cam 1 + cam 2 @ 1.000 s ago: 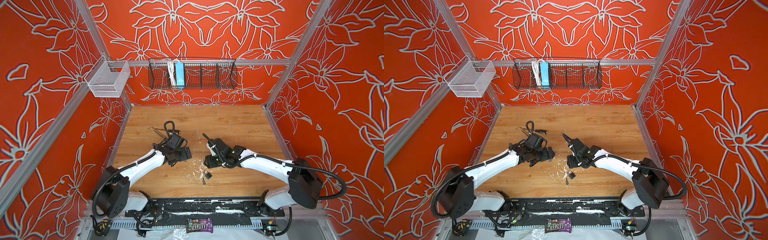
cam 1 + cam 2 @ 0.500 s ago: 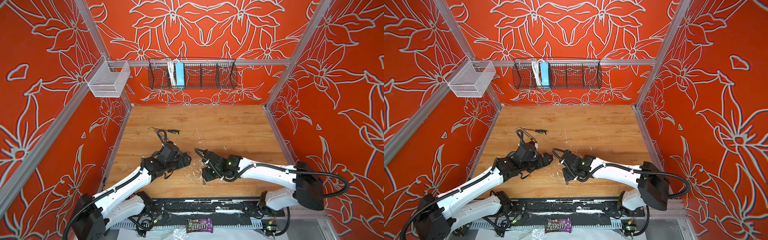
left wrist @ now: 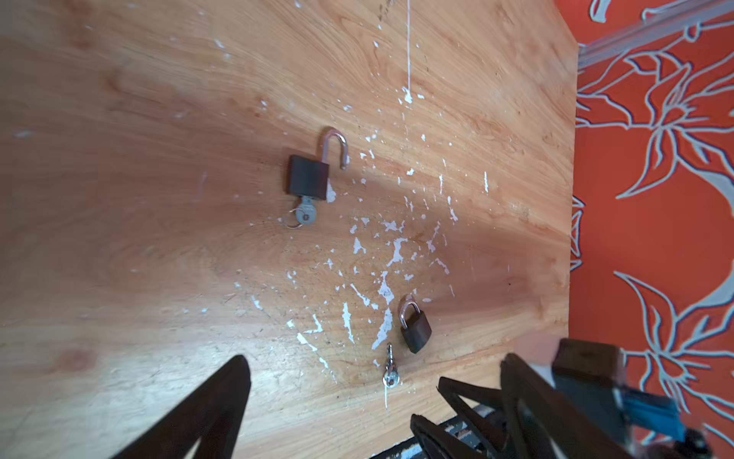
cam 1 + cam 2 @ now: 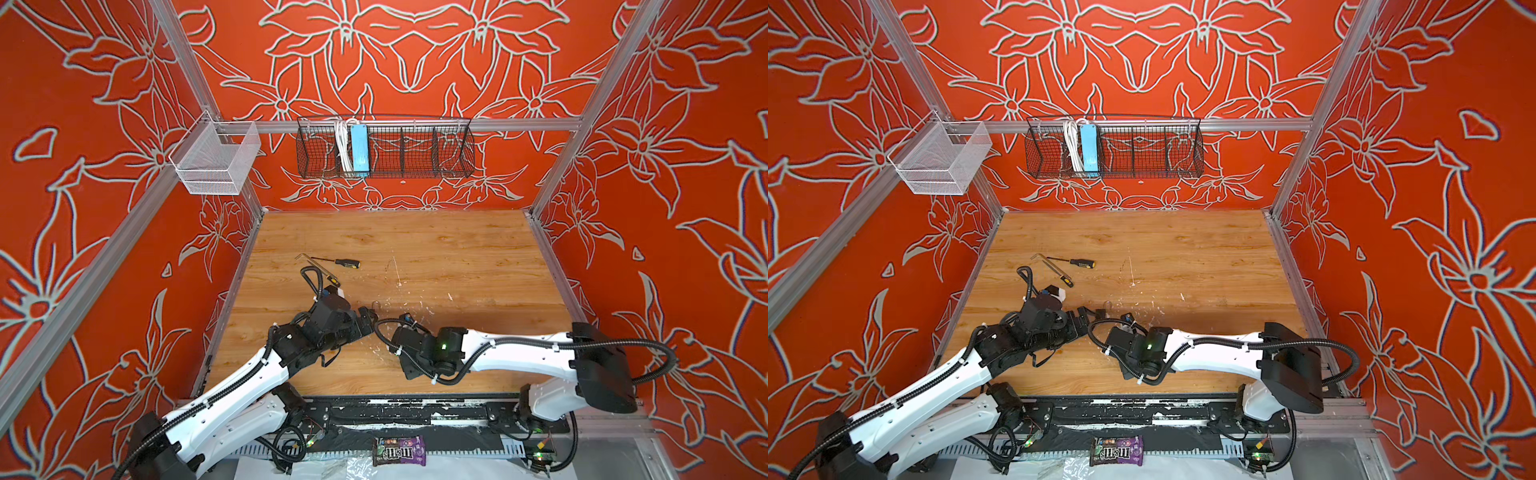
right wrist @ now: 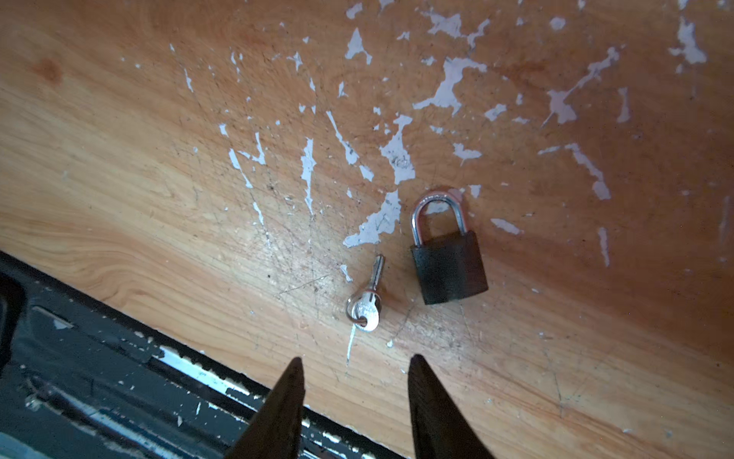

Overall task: Unlock with the key
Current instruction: 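Move the right gripper down over the loose silver key beside the closed padlock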

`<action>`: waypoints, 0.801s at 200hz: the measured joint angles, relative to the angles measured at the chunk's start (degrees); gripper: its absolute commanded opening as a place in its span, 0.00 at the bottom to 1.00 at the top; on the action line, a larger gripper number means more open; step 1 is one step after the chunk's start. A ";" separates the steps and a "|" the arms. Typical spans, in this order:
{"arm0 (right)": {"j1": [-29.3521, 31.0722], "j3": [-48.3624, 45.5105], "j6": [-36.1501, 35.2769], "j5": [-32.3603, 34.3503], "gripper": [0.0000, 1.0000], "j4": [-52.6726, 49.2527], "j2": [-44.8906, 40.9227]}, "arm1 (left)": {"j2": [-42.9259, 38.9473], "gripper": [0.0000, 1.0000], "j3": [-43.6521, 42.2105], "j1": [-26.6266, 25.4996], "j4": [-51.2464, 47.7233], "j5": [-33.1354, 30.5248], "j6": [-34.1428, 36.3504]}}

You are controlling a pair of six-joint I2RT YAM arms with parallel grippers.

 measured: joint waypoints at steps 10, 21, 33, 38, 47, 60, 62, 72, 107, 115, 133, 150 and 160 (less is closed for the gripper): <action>0.13 0.24 0.22 0.17 0.41 0.22 0.92 | -0.94 0.98 -0.17 0.00 -0.44 -0.79 -0.39; 0.35 0.44 0.42 0.20 0.40 0.46 2.10 | -1.77 0.98 -0.33 0.00 -0.90 -1.49 -0.76; 0.55 0.70 0.61 0.22 0.37 0.48 3.26 | -2.40 0.98 -0.50 0.00 -1.14 -2.25 -1.22; 0.57 0.76 0.74 0.26 0.36 0.55 3.61 | -2.60 0.98 -0.55 0.00 -1.29 -2.56 -1.38; 0.61 0.81 0.96 0.28 0.35 0.72 4.13 | -2.86 0.98 -0.59 0.00 -1.55 -3.02 -1.57; 0.79 0.81 1.07 0.31 0.32 1.05 4.59 | -3.15 0.98 -0.59 0.00 -1.97 -3.63 -1.75; 0.79 0.81 1.09 0.31 0.32 1.07 4.63 | -3.19 0.98 -0.59 0.00 -2.03 -3.72 -1.79; 0.90 0.81 1.14 0.48 0.30 1.38 4.85 | -3.45 0.98 -0.61 0.00 -2.43 -4.17 -1.88; 1.09 0.83 1.14 0.83 0.28 2.16 5.66 | -5.09 0.98 -1.51 0.00 -3.04 -5.92 -2.69; 1.11 0.83 1.16 1.03 0.27 2.23 5.97 | -5.53 0.98 -2.01 0.00 -3.10 -6.19 -2.89; 1.11 0.83 1.16 1.51 0.27 2.23 6.64 | -6.12 0.98 -2.97 0.00 -3.43 -6.69 -3.13; 1.11 0.83 1.20 1.79 0.26 2.27 6.95 | -6.43 0.98 -3.39 0.00 -3.74 -7.15 -3.45; 1.11 0.83 1.22 2.01 0.26 2.29 7.06 | -6.73 0.98 -3.50 0.00 -3.74 -7.26 -3.56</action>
